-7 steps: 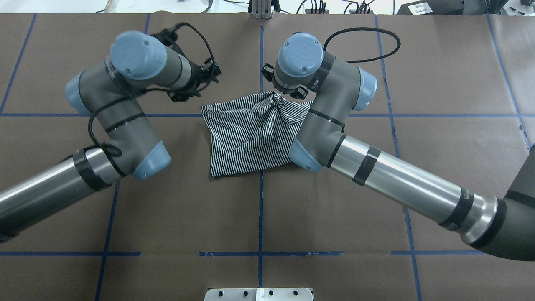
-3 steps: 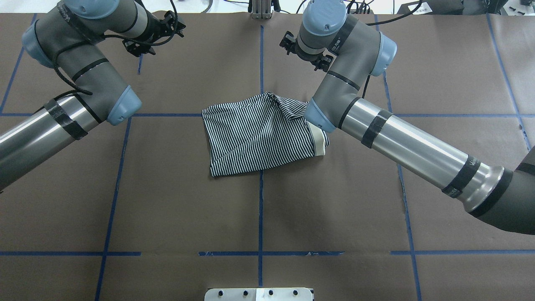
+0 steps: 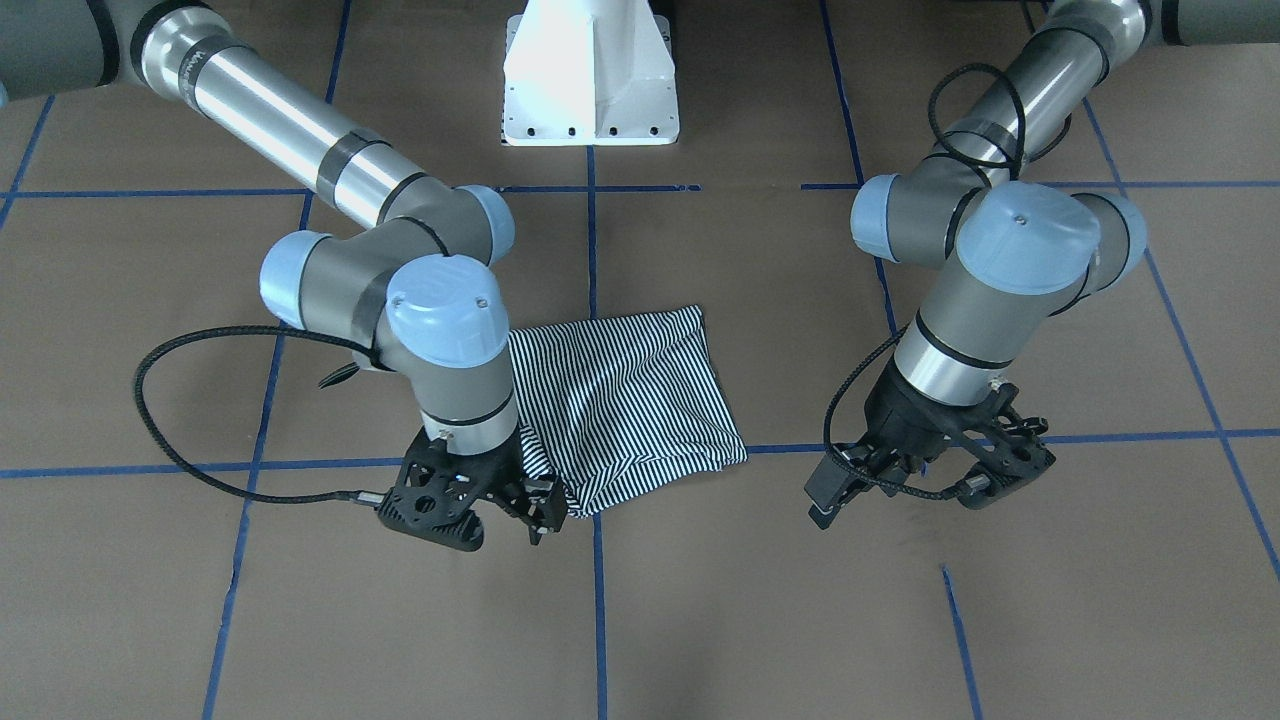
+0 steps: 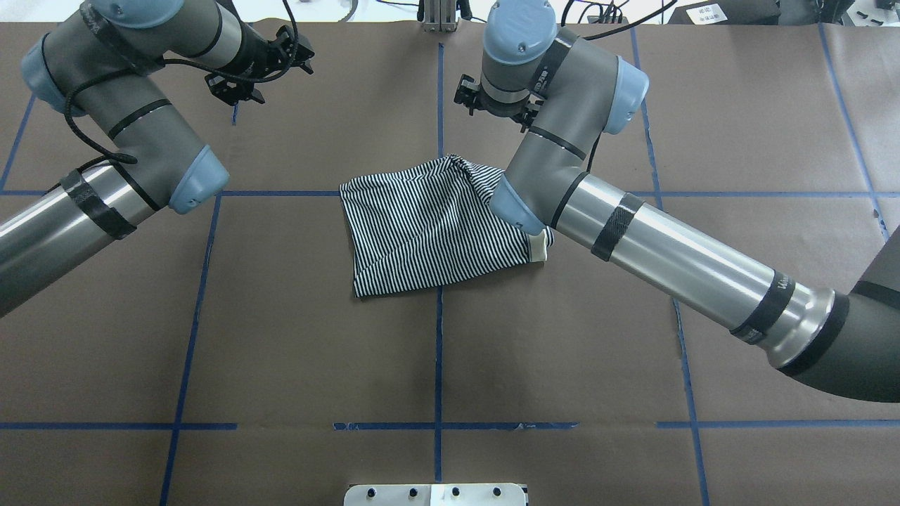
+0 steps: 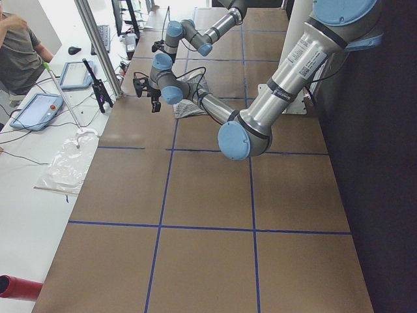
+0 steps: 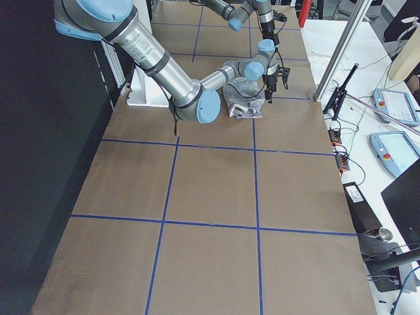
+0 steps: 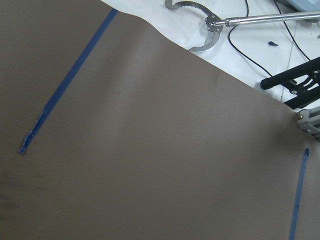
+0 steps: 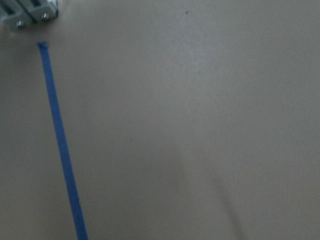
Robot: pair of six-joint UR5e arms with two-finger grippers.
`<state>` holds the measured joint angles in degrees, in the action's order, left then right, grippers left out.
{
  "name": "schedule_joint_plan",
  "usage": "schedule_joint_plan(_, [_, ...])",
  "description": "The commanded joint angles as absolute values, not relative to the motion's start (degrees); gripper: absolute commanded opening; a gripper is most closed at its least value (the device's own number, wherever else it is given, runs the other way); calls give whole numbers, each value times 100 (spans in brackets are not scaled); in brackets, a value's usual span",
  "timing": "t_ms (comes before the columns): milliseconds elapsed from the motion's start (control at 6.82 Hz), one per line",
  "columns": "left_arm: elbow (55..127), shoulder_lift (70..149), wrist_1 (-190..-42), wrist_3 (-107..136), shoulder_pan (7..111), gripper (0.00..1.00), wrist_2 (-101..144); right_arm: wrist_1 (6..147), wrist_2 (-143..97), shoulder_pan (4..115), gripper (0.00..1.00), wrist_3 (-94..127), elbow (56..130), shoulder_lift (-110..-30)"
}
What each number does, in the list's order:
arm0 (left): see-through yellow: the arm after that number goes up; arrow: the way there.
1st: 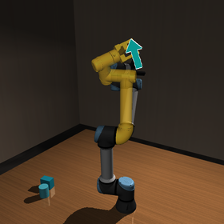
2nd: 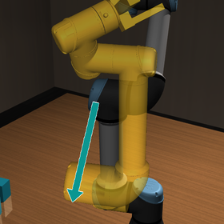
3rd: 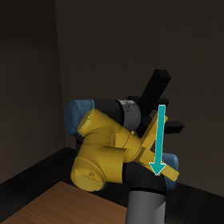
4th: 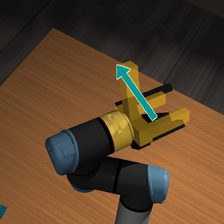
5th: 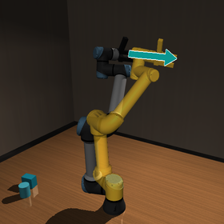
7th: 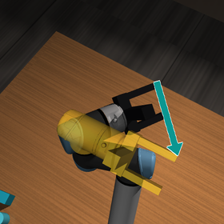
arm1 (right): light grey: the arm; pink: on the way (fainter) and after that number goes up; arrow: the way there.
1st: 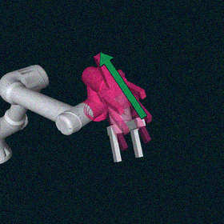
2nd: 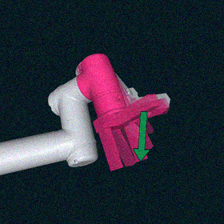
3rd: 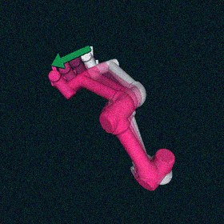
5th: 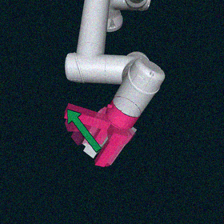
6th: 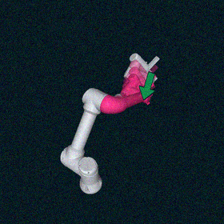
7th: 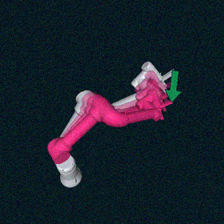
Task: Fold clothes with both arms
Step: 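Press the right gripper down on the folded shirt's edge to flatten it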
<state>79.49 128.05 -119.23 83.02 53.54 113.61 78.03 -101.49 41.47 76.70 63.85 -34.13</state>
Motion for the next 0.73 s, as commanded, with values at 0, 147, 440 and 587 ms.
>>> schedule_joint_plan(0, [8182,12464,-11900,7816,5536,100,11496,8558,-9662,3597,100,6904,6425,-3226])
schedule_joint_plan(147, [8183,12437,-11900,7709,5563,100,11505,8708,-9459,3482,100,6499,6346,-3217])
schedule_joint_plan(440, [8183,12419,-11909,7699,5563,100,11609,8893,-9422,3472,100,5927,6197,-3252])
schedule_joint_plan(587, [8183,12358,-11935,7699,5563,100,11628,8947,-9309,3480,100,5715,6179,-3287])
